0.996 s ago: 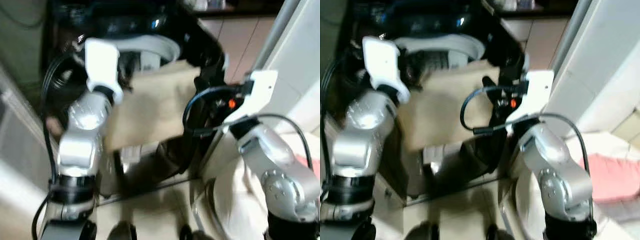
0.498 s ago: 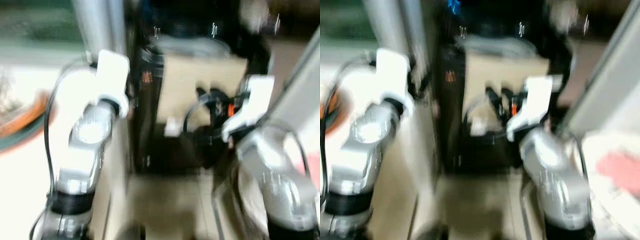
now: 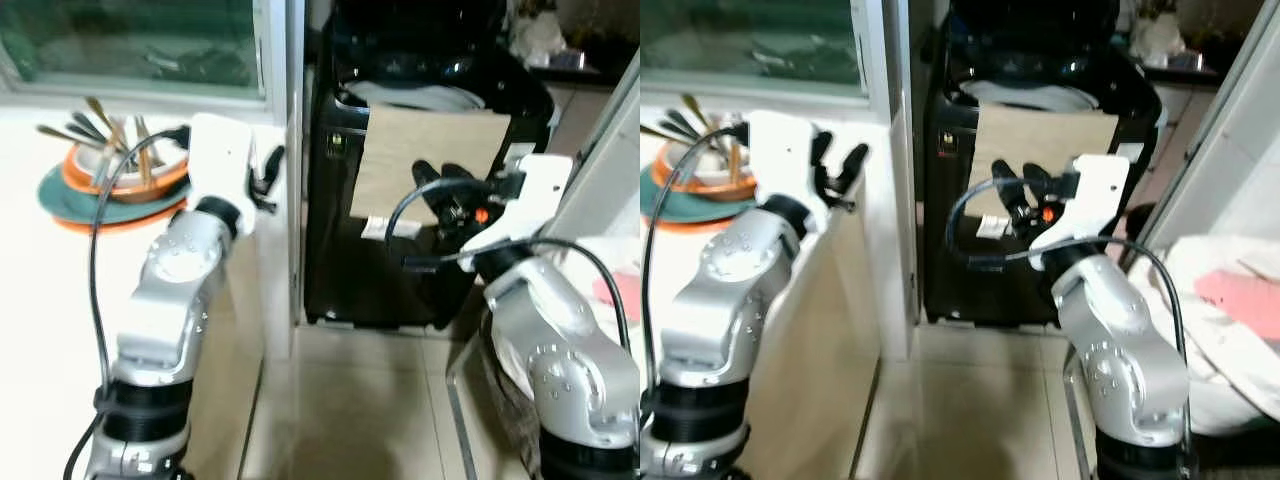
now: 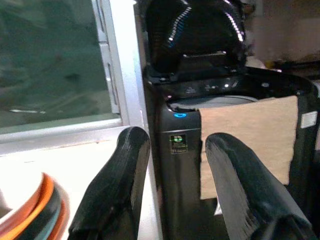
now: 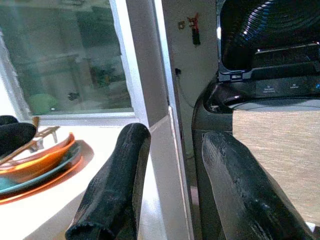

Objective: Clothes washing

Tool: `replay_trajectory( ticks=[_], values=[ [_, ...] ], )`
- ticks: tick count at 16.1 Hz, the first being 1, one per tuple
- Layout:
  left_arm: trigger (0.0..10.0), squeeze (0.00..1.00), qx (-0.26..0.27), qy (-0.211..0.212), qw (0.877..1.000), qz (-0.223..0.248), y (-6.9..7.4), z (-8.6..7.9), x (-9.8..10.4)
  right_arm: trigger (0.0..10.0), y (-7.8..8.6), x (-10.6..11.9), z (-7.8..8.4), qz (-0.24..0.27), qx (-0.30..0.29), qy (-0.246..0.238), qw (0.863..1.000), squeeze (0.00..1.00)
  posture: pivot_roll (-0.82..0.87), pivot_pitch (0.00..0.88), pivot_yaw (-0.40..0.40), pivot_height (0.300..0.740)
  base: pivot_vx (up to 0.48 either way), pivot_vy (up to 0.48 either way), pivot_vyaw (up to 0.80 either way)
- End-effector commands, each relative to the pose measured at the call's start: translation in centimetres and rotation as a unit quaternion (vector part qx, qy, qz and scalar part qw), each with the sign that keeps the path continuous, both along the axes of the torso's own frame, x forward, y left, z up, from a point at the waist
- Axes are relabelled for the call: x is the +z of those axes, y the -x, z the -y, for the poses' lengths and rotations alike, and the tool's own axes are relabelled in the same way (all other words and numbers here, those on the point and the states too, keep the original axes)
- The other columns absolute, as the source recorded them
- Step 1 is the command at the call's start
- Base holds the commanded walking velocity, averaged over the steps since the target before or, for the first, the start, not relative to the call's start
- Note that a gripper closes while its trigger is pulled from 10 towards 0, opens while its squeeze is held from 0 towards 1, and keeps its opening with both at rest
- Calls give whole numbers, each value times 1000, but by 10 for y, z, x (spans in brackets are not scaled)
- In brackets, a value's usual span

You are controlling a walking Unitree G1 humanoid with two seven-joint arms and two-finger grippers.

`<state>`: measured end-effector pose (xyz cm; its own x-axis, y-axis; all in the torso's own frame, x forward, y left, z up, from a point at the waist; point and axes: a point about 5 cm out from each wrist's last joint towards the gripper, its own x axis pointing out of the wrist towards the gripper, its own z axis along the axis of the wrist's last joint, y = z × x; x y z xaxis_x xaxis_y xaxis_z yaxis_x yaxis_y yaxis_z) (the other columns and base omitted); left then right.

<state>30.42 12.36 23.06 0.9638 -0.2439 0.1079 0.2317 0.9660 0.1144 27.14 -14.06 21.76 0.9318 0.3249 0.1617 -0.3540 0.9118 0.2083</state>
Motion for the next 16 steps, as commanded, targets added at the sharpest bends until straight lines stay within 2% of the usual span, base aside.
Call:
replay_trajectory(
  ticks=[1,3,6,7,9,10,11,12,13,14,16],
  values=[
    [10000,0,-12,-1,1000,-8,0,7,-1,10000,-1,0,6,1,-10,1,1000,0,-1,0,12,740,0,-469,0],
    [10000,0,-10,0,1000,-13,1,6,-2,10000,0,-2,3,-2,-2,2,1000,0,-2,0,13,740,0,-467,0],
    [10000,0,-2,3,1000,-21,4,1,-11,10000,5,-18,-5,-35,27,31,999,0,-2,0,12,740,0,-330,0],
    [10000,0,1,6,999,-49,5,-3,-28,10000,8,-38,-10,-73,45,52,995,0,0,0,9,740,0,0,0],
    [10000,0,15,-6,992,-129,10,-12,-78,10000,14,-87,-11,-163,31,72,983,0,1,0,-1,740,0,0,0],
    [10000,0,17,-12,990,-141,11,-14,-86,10000,15,-94,-10,-175,25,77,981,0,1,0,-1,740,0,0,0],
    [10000,0,26,20,975,-219,20,-23,-131,10000,16,-128,-8,-224,2,77,972,0,-5,0,-3,740,0,0,0],
    [10000,0,42,49,963,-264,25,-29,-160,10000,12,-150,-7,-253,-17,64,965,0,-10,0,0,740,0,0,0],
    [10000,0,51,44,954,-292,29,-33,-179,10000,9,-163,-7,-276,-30,47,960,0,-12,0,1,740,0,0,0],
    [10000,0,49,15,947,-318,33,-35,-197,10000,9,-180,-5,-301,-36,52,951,0,-10,0,-1,740,0,0,0],
    [10000,0,44,5,928,-370,42,-35,-231,10000,24,-226,6,-382,-63,82,918,0,0,0,-5,740,0,0,0]
  ],
)
